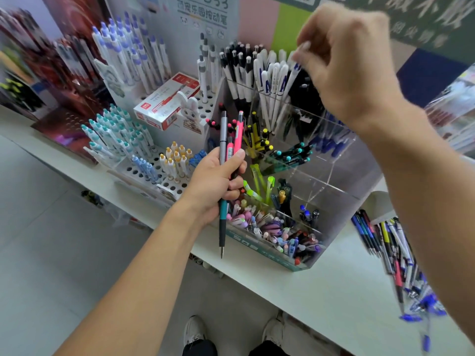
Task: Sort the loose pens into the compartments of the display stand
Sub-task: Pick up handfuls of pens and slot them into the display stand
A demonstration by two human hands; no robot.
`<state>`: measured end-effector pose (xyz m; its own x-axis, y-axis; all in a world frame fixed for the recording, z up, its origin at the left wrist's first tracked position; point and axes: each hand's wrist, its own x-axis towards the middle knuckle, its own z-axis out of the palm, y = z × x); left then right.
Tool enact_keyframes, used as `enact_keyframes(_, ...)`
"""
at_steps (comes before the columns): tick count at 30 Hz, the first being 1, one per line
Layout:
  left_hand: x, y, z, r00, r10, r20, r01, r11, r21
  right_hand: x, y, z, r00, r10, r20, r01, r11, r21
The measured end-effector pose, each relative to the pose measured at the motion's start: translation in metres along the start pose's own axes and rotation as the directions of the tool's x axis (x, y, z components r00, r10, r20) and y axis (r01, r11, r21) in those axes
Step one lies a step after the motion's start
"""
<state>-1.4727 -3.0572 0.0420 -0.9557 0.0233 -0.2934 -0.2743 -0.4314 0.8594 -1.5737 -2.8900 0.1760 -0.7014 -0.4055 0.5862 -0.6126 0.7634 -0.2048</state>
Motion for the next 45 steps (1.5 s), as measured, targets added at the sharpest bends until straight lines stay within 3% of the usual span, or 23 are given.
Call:
enact_keyframes(6,-0.003,0.001,0.001,0.999,0.005,0.051,-0.005,1.000,-0.012,0.009,0.015,0.023,0.993,0.106,0.052,-0.104,0.994,-0.043)
enact_keyframes(10,-0.007,0.002,0.001,0.997,0.026,0.076,-0.028,0.999,0.031,0.007,0.005,0.022,0.993,0.100,0.065,-0.080,0.962,-0.260)
enact_keyframes(12,-0.010,0.002,0.002,0.996,0.046,0.071,-0.050,0.997,0.065,-0.006,-0.006,0.009,0.991,0.132,0.007,-0.129,0.977,-0.169)
enact_keyframes(14,-0.013,0.002,0.006,0.994,0.061,0.091,-0.070,0.993,0.092,-0.029,-0.018,-0.002,0.979,0.196,0.061,-0.200,0.978,0.056)
enact_keyframes(17,-0.017,-0.002,0.014,0.983,0.037,0.181,-0.059,0.991,0.118,-0.068,-0.024,0.008,0.868,0.311,0.388,-0.402,0.897,0.182)
enact_keyframes(20,-0.021,-0.012,0.018,0.968,-0.052,0.245,0.015,0.988,0.153,-0.093,-0.014,0.022,0.717,0.363,0.595,-0.680,0.550,0.485)
enact_keyframes(22,-0.024,-0.020,0.018,0.964,-0.096,0.249,0.055,0.984,0.167,-0.101,-0.008,0.025,0.621,0.328,0.712,-0.778,0.366,0.511)
enact_keyframes(25,-0.028,-0.027,0.015,0.962,-0.095,0.256,0.052,0.984,0.168,-0.105,-0.008,0.027,0.514,0.284,0.810,-0.849,0.308,0.430)
enact_keyframes(29,-0.030,-0.026,0.007,0.954,-0.055,0.293,-0.003,0.981,0.193,-0.092,-0.014,0.031,0.460,0.219,0.860,-0.867,0.321,0.382)
enact_keyframes(33,-0.030,-0.015,-0.014,0.980,-0.047,0.195,0.022,0.992,0.128,-0.076,-0.018,0.027,0.522,0.236,0.820,-0.843,0.287,0.454)
enact_keyframes(36,-0.032,-0.006,-0.040,0.991,-0.070,0.115,0.052,0.987,0.153,-0.060,-0.013,0.015,0.693,0.350,0.630,-0.720,0.360,0.593)
enact_keyframes(38,-0.031,-0.002,-0.052,0.997,-0.059,0.039,0.050,0.980,0.194,-0.044,-0.015,0.008,0.818,0.420,0.393,-0.570,0.500,0.652)
enact_keyframes(41,-0.028,0.005,-0.057,0.997,-0.079,-0.006,0.079,0.991,0.105,-0.017,-0.026,0.018,0.950,0.299,0.091,-0.305,0.821,0.483)
enact_keyframes(43,-0.026,0.009,-0.055,0.995,-0.100,0.024,0.100,0.995,0.011,-0.001,-0.033,0.041,0.982,0.182,0.045,-0.187,0.943,0.274)
enact_keyframes(45,-0.024,0.010,-0.053,0.996,-0.085,0.032,0.086,0.995,-0.043,0.011,-0.037,0.065,0.983,0.141,0.120,-0.157,0.978,0.138)
